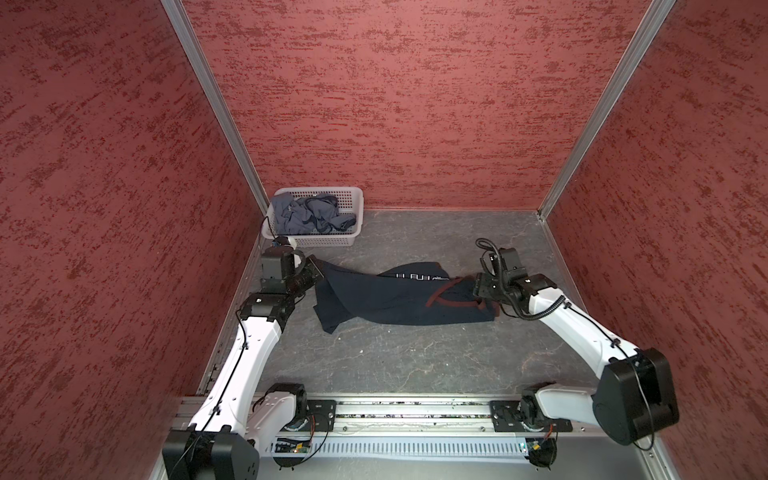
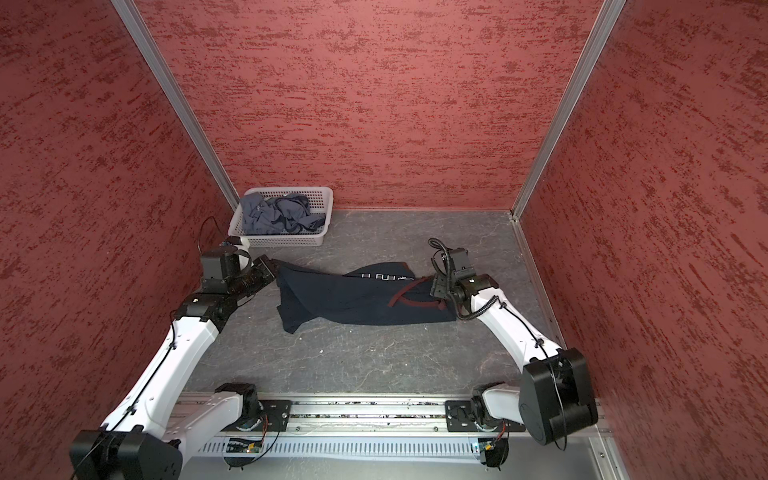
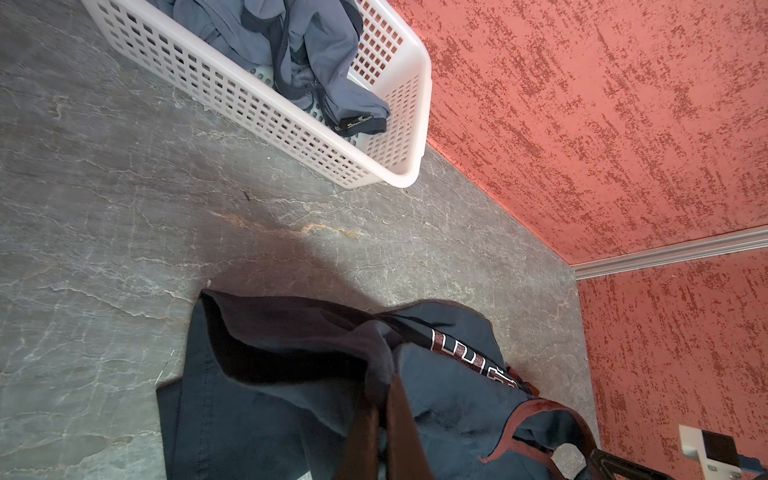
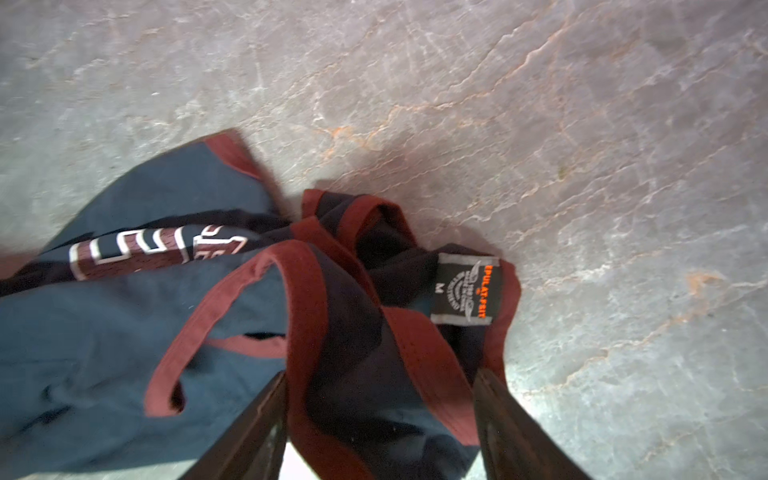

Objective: Fold and stack the tank tops

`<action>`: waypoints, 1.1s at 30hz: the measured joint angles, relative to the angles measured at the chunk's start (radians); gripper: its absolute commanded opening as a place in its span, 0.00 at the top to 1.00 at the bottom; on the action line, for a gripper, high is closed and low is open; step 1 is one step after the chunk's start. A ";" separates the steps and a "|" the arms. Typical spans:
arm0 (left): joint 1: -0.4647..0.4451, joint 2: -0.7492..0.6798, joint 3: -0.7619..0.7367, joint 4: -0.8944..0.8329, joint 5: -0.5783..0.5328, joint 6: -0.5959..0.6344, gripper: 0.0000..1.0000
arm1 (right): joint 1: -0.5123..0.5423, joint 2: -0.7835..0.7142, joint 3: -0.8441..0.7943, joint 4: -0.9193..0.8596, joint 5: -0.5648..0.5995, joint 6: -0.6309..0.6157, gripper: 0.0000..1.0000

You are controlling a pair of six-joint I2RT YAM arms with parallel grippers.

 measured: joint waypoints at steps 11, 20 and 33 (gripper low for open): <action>0.058 0.040 0.000 -0.006 -0.015 -0.020 1.00 | -0.003 -0.017 0.004 -0.085 0.080 0.002 0.18; 0.234 0.018 -0.031 -0.078 -0.082 -0.083 1.00 | -0.106 0.011 -0.025 -0.018 -0.026 -0.006 0.15; 0.291 0.018 -0.051 -0.140 -0.133 -0.109 1.00 | -0.180 -0.031 -0.021 0.005 -0.229 -0.055 0.17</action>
